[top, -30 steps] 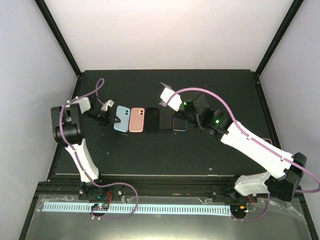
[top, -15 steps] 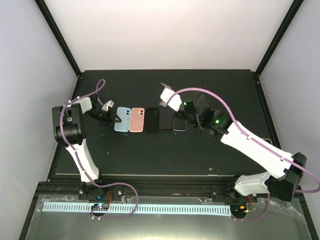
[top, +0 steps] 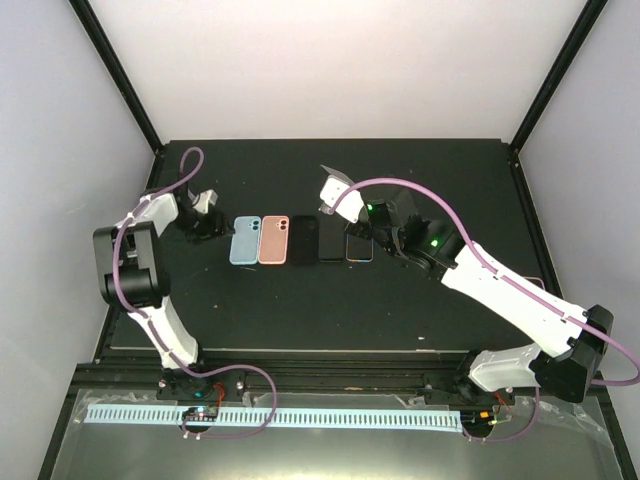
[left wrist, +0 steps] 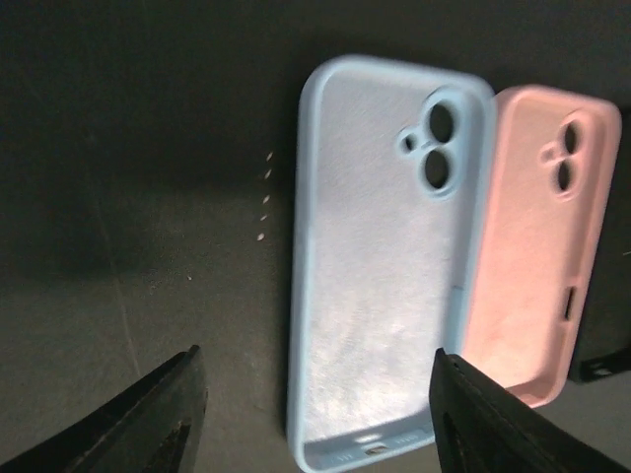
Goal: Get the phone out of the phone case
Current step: Place the phone case at the center of the board, then place the phone at the center of the board.
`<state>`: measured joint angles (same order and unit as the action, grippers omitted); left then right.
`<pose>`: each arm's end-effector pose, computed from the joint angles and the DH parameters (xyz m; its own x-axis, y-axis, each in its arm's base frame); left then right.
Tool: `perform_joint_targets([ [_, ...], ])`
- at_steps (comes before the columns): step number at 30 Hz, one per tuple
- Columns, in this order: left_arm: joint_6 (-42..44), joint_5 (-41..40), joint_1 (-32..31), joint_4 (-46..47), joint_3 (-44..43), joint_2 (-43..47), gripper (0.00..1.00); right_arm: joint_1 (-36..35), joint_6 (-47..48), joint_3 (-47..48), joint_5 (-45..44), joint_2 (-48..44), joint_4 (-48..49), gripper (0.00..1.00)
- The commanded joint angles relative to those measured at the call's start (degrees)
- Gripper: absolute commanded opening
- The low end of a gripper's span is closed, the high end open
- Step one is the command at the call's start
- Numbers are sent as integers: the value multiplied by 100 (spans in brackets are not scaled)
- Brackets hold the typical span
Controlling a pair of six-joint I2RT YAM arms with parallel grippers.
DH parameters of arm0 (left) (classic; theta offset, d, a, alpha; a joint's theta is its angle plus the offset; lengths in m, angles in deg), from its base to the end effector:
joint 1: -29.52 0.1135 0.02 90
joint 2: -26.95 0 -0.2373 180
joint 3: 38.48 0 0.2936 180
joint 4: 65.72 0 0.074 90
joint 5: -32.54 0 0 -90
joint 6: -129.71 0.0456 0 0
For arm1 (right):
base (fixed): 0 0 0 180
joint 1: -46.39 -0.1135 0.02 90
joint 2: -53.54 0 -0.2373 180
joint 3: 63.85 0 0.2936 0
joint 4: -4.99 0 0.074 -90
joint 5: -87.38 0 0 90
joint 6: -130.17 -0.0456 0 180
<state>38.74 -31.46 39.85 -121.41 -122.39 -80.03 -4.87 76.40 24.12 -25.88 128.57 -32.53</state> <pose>0.3792 0.0488 0.1126 -0.9635 -0.1911 -0.1876 -0.0934 0.8964 -0.4332 0.2332 0.2619 0.3603 0.0807 -0.7671 -0.6365 -0.5506 0.4980 -0.6700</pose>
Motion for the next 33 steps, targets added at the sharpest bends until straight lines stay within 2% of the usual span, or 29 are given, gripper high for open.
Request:
perform_joint_targets([
  [1, -79, 199, 5, 292, -138, 825, 66, 35, 319, 148, -142, -191, 507, 1],
  [7, -548, 1483, -60, 290, -513, 1365, 70, 34, 637, 301, -197, -62, 697, 1],
  [12, -1385, 2536, -224, 739, -685, 1884, 71, 19, 896, 411, -326, 35, 957, 1],
  [16, -2148, 2802, -465, 1530, -515, 2385, 82, -36, 955, 438, -428, 153, 1121, 1],
  [21, -3486, 3236, -749, 2797, -307, 2698, 85, -252, 1379, 129, -908, 271, 1725, 1],
  [26, -4702, 3477, -1143, 3951, -95, 2753, 87, -577, 2257, -471, -1607, 334, 2862, 1],
  [33, -5421, 3312, -1793, 4412, 82, 2684, 87, -947, 3173, -1083, -2004, 411, 4075, 1],
])
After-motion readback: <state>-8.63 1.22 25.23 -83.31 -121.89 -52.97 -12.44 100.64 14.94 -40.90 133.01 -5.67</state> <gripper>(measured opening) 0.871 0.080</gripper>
